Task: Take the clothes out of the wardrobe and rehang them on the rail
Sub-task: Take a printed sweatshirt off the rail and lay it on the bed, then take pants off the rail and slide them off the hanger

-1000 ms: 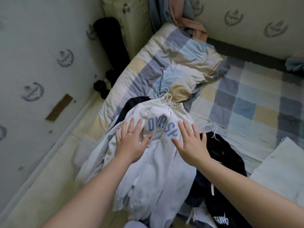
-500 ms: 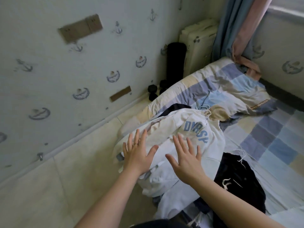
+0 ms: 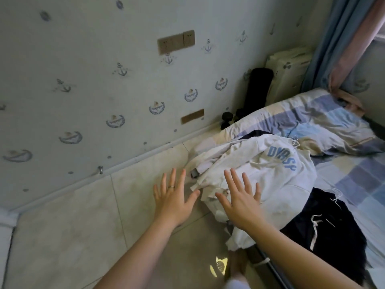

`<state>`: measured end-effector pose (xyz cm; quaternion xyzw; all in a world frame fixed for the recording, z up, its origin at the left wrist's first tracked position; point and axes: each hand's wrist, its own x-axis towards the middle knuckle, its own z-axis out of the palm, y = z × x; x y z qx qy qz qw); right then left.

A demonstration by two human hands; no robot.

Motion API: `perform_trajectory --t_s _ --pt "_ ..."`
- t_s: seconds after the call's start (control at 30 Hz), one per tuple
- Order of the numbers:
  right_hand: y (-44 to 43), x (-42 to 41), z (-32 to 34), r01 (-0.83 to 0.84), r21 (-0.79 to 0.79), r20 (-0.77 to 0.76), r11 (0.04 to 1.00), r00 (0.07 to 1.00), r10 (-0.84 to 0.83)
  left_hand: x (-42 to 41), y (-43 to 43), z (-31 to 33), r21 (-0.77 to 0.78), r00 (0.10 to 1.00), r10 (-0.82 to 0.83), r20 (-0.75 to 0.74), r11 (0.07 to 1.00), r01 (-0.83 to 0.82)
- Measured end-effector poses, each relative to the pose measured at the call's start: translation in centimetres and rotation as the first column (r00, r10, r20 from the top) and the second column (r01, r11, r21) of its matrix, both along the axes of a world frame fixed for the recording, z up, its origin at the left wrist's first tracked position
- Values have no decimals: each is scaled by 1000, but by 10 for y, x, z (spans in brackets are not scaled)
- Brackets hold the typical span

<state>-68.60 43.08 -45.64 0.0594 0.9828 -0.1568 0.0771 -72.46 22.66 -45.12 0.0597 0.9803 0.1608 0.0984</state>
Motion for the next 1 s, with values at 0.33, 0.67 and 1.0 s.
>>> perform_trajectory --t_s 0.33,0.67,1.0 --pt "-61 93 22 -118 34 -63 992 991 120 108 -66 25 2 995 101 -22 995 -101" --pt "-86 193 44 -351 35 -146 936 924 352 246 -92 60 -44 968 212 -135 975 -220" --pt "-155 258 125 -615 23 -352 788 733 582 351 -149 159 -98 862 326 -389 915 -391"
